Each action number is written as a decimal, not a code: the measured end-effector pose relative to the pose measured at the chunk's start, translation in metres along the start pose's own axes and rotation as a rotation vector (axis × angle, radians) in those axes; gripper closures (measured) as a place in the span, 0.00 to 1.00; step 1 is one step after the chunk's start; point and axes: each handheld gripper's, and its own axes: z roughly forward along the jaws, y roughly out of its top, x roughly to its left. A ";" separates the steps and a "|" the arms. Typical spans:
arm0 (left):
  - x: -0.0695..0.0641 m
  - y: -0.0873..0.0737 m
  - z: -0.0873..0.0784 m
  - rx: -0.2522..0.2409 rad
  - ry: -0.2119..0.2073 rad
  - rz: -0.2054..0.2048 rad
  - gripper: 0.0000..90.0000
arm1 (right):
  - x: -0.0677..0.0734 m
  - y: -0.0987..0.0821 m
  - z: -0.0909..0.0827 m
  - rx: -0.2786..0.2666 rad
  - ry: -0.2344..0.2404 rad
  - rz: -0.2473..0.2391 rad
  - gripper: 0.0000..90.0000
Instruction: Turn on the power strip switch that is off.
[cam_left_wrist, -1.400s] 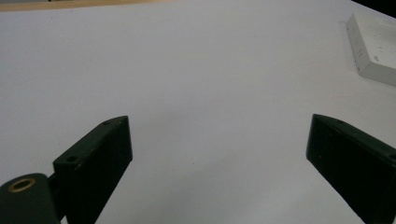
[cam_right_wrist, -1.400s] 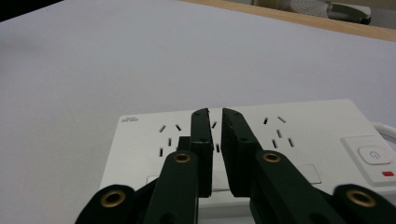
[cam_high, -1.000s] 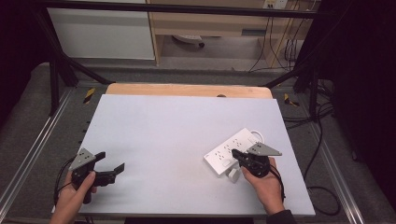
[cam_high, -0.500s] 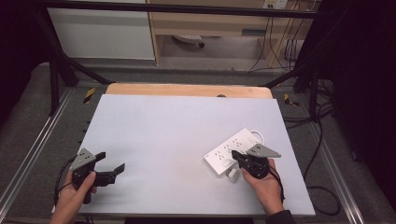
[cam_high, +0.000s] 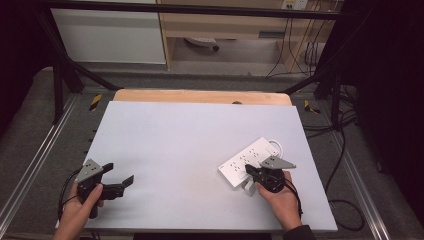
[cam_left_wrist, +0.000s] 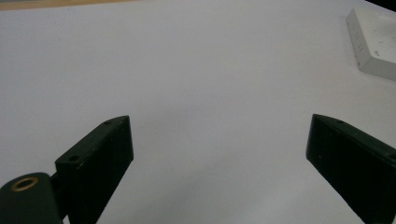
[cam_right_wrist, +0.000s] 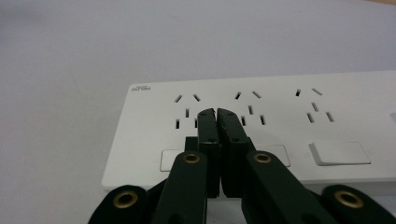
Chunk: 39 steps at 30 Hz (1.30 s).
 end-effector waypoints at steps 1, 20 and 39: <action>0.000 0.000 0.000 0.000 0.000 0.000 0.08 | 0.000 0.000 0.000 0.006 0.002 0.000 0.99; 0.000 0.000 0.000 0.003 0.000 0.006 0.08 | 0.001 -0.002 0.006 0.029 0.019 0.015 0.98; -0.001 0.000 0.001 0.005 0.001 0.009 0.08 | 0.000 -0.002 0.005 0.033 0.019 0.030 1.00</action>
